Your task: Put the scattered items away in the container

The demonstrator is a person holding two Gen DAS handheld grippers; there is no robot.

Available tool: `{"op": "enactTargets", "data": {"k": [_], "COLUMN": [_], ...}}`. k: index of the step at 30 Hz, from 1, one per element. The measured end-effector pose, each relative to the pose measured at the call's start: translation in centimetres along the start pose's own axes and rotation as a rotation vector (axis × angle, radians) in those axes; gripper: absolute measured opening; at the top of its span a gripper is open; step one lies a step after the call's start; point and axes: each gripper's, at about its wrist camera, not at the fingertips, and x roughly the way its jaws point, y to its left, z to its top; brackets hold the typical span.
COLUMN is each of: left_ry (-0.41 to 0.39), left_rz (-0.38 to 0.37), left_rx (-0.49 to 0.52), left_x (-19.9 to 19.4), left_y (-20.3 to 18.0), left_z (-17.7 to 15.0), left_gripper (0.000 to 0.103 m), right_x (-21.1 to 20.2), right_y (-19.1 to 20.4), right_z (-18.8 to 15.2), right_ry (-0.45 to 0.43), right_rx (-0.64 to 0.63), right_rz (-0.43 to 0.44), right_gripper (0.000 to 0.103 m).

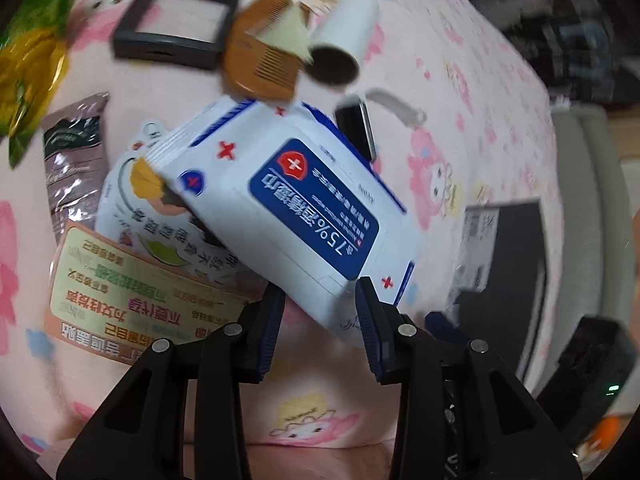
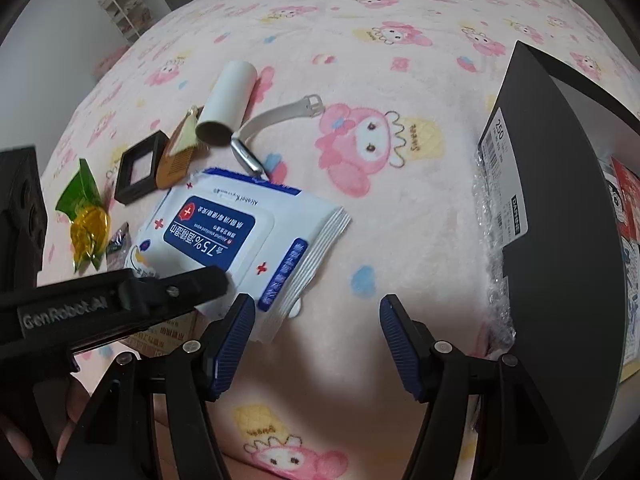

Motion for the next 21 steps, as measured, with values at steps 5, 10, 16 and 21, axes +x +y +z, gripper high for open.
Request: {"op": "enactTargets", "data": {"k": [5, 10, 16, 21], "left_ry": [-0.156, -0.243, -0.207, -0.193], "left_rz": [0.081, 0.252, 0.263, 0.370], "left_rx": [-0.096, -0.148, -0.099, 0.020], "left_x": [-2.1, -2.1, 0.0, 0.8], "left_y": [2.0, 3.4, 2.4, 0.2], "left_z": [0.8, 3.3, 5.4, 3.2], "left_gripper": [0.036, 0.036, 0.040, 0.038], "right_x": [0.7, 2.2, 1.9, 1.8], "right_y": [-0.5, -0.6, -0.9, -1.2], "right_z": [0.5, 0.2, 0.0, -0.4], "right_ry": [0.011, 0.056, 0.070, 0.069], "right_rx": [-0.008, -0.017, -0.003, -0.012], "right_rz": [-0.020, -0.021, 0.064, 0.048], "right_gripper": [0.062, 0.062, 0.064, 0.064]}}
